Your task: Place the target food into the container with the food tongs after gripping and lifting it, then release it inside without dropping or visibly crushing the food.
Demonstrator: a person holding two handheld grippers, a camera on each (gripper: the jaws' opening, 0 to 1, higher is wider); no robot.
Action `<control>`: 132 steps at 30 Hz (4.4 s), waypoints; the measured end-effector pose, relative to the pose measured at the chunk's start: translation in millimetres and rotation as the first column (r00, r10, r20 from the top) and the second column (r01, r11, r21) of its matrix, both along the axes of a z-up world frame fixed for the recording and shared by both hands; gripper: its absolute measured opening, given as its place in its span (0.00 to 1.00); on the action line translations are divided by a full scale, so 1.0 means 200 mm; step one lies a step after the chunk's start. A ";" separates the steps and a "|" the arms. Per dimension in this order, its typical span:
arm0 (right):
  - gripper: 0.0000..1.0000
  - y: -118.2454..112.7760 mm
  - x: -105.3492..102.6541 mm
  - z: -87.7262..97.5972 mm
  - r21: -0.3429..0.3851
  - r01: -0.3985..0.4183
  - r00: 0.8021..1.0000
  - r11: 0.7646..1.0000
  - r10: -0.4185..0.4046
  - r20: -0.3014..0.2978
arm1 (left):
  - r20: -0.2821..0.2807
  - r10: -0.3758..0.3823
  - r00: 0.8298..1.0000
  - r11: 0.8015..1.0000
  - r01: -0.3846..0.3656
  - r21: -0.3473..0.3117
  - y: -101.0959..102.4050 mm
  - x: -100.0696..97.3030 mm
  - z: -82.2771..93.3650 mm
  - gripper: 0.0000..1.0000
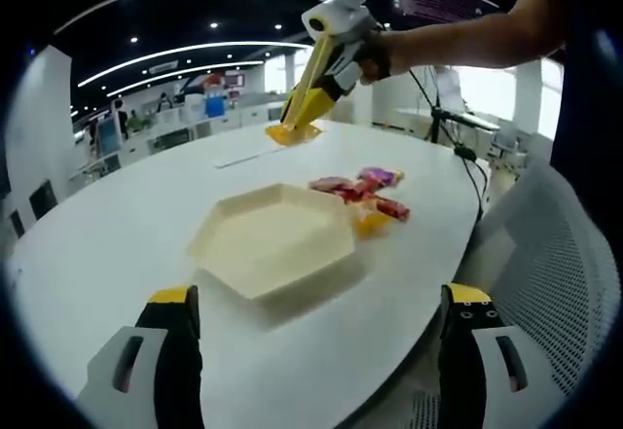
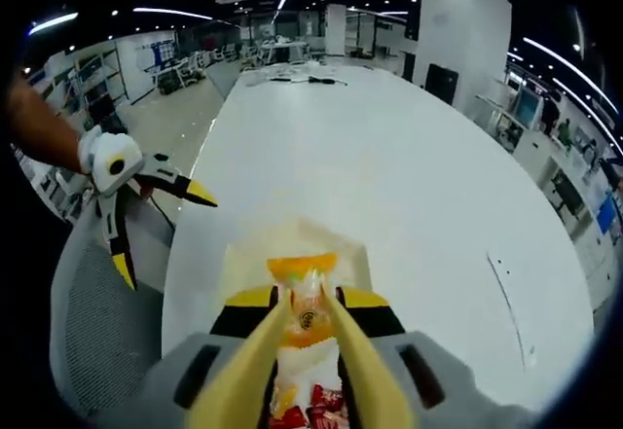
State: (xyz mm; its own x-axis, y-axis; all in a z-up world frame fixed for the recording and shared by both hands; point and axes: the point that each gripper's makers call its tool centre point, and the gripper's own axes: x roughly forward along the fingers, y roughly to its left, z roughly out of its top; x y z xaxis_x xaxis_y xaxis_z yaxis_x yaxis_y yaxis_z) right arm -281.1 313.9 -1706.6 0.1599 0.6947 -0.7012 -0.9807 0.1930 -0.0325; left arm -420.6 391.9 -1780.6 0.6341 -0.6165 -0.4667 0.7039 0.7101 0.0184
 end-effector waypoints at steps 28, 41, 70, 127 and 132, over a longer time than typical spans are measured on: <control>0.25 0.14 0.01 0.02 0.037 -0.030 0.999 0.999 0.029 0.014 | 0.001 0.011 1.000 1.000 -0.011 0.000 0.01 0.01 0.00 0.97; 0.26 0.12 0.01 0.06 0.052 -0.031 0.999 0.998 0.030 0.022 | -0.002 0.014 1.000 1.000 -0.014 0.001 0.02 0.01 -0.01 0.98; 0.26 -0.32 -0.08 0.13 0.078 0.044 0.998 0.996 -0.047 0.039 | 0.005 0.030 1.000 0.999 -0.030 -0.028 0.02 0.02 0.01 0.99; 0.27 -1.30 -0.16 0.00 0.064 0.213 0.973 0.975 -0.218 0.080 | -0.017 0.016 1.000 1.000 -0.016 0.000 0.02 0.01 -0.02 0.99; 0.27 -1.31 -0.16 -0.03 0.062 0.213 0.973 0.975 -0.218 0.075 | -0.018 0.021 1.000 1.000 -0.021 0.000 0.02 0.01 -0.02 0.99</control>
